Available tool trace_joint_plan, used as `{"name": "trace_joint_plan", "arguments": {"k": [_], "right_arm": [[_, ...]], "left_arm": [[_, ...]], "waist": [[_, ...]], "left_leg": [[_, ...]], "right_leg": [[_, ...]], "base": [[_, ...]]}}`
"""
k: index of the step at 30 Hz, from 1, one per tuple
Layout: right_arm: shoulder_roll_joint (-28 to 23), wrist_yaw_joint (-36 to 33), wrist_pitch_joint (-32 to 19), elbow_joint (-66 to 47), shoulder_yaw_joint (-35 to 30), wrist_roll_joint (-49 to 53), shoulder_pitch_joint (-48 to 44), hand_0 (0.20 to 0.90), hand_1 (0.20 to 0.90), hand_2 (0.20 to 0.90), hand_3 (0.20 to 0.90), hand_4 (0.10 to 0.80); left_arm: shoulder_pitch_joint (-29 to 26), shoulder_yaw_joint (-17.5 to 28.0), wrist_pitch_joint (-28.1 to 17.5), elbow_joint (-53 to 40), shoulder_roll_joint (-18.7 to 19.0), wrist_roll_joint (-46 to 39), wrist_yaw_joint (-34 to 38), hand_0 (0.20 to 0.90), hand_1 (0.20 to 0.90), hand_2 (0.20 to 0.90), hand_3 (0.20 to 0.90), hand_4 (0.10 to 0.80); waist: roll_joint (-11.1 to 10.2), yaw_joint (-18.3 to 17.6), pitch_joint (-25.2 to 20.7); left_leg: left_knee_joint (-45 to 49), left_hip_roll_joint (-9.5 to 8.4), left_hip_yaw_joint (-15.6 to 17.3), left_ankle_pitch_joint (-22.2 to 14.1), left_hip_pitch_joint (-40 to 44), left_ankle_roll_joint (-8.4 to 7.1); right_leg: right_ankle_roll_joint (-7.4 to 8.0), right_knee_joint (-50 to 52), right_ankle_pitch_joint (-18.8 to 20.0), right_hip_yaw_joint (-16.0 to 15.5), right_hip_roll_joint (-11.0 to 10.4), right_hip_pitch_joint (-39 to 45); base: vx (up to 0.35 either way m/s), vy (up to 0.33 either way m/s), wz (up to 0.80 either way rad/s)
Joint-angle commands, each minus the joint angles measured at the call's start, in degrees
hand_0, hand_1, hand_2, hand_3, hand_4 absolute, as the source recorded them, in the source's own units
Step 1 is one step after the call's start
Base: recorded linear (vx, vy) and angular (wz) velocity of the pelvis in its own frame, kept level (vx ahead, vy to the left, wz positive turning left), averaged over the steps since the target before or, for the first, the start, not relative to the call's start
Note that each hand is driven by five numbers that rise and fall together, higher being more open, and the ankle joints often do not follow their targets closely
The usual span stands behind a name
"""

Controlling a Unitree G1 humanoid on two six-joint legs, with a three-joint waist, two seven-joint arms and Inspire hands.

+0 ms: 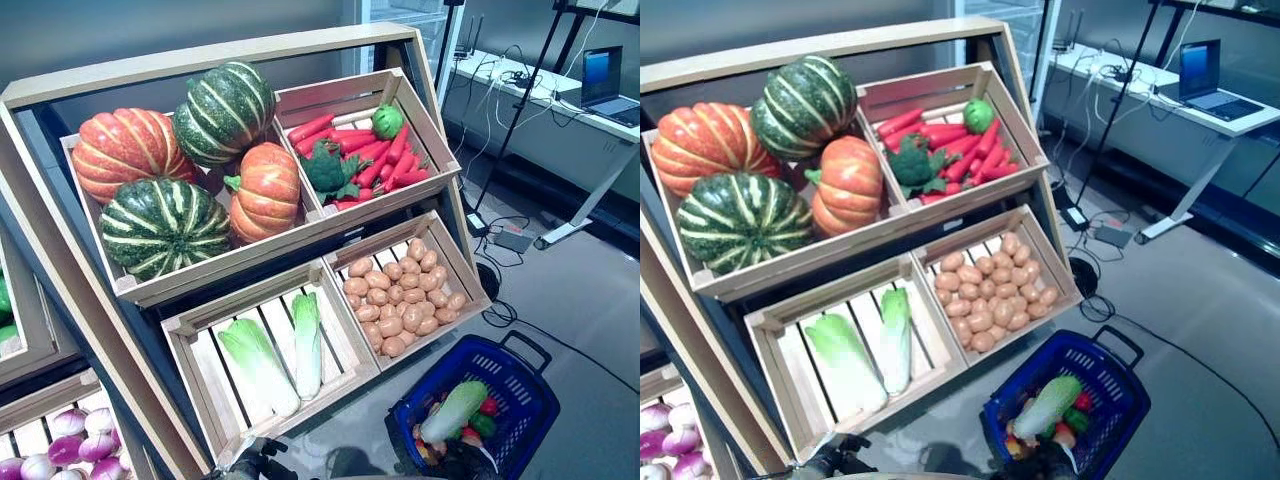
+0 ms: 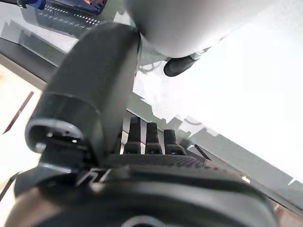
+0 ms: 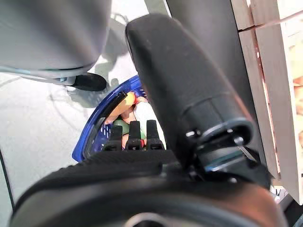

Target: Put vegetables into the basket

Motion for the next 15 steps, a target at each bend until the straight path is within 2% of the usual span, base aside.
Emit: {"name": "trace_joint_plan", "arguments": {"k": [1, 15], "right_arm": [[2.2, -2.1, -3.0, -0.4, 0.8, 0.8, -3.7, 0.9, 0.9, 0.9, 0.9, 0.8], [2.2, -1.8, -3.1, 0.0, 1.1, 0.0, -4.0, 0.9, 0.9, 0.9, 0.9, 0.8]], "left_arm": [[-5.2, -1.2, -2.6, 0.9, -0.8, 2.7, 3.0, 0.9, 0.9, 0.9, 0.9, 0.8], [-5.2, -1.0, -3.9, 1.3, -0.9, 2.0, 2.3, 0.9, 0.9, 0.9, 0.9, 0.8]], "waist": [[-1.6, 0.9, 1.0], [-1.6, 0.8, 0.9]], "left_leg": [[0.6, -1.16, -3.7, -2.4, -0.3, 0.06], [0.8, -1.23, -3.4, -2.4, -0.6, 0.09]], "right_leg": [[-0.44, 0.5, 2.8, 0.8, -1.0, 0.0], [-0.38, 0.5, 2.9, 1.0, -0.9, -0.3]], "base": [[0.0, 0.0, 0.0], [0.0, 0.0, 0.0]]}}
